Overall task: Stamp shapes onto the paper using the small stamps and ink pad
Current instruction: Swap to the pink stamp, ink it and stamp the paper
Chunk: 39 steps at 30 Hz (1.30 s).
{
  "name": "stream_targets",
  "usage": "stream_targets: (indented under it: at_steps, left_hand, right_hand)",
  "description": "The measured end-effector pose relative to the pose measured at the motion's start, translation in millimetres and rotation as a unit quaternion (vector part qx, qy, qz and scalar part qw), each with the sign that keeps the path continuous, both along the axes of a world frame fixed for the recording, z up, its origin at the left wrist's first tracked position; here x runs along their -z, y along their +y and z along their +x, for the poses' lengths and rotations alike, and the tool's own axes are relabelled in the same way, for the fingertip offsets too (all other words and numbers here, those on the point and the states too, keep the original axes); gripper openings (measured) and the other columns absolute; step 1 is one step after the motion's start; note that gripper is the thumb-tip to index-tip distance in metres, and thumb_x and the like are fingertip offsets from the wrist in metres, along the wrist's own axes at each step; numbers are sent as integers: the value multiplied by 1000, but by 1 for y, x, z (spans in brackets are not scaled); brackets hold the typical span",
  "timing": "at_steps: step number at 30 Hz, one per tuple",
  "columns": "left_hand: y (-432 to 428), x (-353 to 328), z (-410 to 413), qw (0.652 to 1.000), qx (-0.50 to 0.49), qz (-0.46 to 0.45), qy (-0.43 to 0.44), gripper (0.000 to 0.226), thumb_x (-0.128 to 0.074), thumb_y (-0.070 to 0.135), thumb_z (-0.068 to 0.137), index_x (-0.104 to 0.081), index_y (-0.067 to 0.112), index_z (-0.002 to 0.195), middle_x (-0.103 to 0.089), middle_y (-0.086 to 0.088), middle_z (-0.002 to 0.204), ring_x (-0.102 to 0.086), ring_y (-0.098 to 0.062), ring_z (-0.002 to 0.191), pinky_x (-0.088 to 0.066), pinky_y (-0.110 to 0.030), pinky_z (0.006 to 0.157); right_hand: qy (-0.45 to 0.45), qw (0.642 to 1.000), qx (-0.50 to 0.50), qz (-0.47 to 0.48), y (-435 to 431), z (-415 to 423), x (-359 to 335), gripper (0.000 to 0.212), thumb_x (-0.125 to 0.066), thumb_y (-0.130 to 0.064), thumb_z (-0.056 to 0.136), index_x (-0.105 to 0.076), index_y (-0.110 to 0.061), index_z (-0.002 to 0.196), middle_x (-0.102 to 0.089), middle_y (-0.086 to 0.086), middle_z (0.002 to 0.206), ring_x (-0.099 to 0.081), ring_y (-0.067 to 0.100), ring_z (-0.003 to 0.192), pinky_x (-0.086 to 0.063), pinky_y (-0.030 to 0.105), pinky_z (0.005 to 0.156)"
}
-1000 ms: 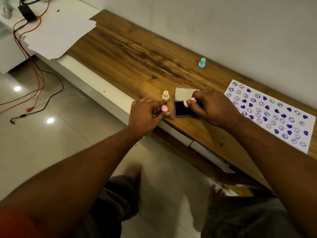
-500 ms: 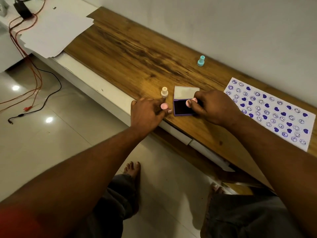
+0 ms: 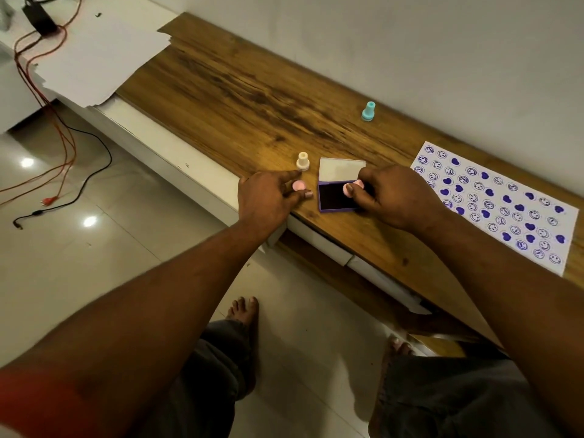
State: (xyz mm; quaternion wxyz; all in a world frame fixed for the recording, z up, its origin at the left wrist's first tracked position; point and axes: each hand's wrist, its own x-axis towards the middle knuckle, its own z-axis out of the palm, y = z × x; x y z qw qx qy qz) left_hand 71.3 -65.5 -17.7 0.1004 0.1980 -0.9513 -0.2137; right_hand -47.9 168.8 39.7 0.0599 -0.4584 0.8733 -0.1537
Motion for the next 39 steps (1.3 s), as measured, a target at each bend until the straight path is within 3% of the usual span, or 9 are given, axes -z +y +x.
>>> stream_targets:
  at_steps: [6,12,20,23,36,39]
  left_hand:
    - [13,-12,3,998,28,-6,54,66,-62,75,88,-68,31,137,-77,2,103,-67,-18,101,-48,-47,96]
    - [41,-14,0,988,116,-102,-7,93,-47,92,80,-56,30,149,-70,1,130,-57,-22,122,-39,-43,98]
    - [45,-9,-13,989,97,-110,-31,80,-51,87,84,-58,38,146,-69,1,126,-55,-21,123,-37,-42,97]
    - [44,-10,-18,988,97,-116,-41,79,-53,88,80,-61,40,142,-69,3,125,-56,-21,122,-36,-43,97]
    - [38,-18,-19,982,137,-125,-43,74,-60,78,85,-57,37,146,-70,4,130,-55,-23,125,-34,-45,101]
    - [39,-20,-19,979,149,-130,-45,74,-60,76,86,-55,36,148,-69,6,133,-55,-22,125,-34,-46,100]
  right_hand:
    - [37,998,40,41,1,-4,0,50,-41,-55,103,-68,-14,109,-69,8,88,-61,24,77,-51,39,62]
    - [68,995,45,49,-5,-2,3,47,-43,-50,103,-68,-11,96,-68,12,83,-59,27,73,-40,34,58]
    - [51,995,49,72,-9,-1,3,49,-40,-51,104,-67,-11,99,-60,6,78,-55,21,71,-37,32,59]
    - [54,995,52,65,-8,-3,1,49,-41,-51,103,-68,-10,99,-62,8,79,-57,24,72,-44,36,60]
    - [65,995,49,49,-6,-2,2,46,-43,-49,103,-67,-10,97,-64,11,79,-56,26,71,-36,34,59]
    - [59,996,53,50,-6,-1,2,45,-43,-49,103,-66,-10,96,-65,13,80,-56,27,70,-42,37,59]
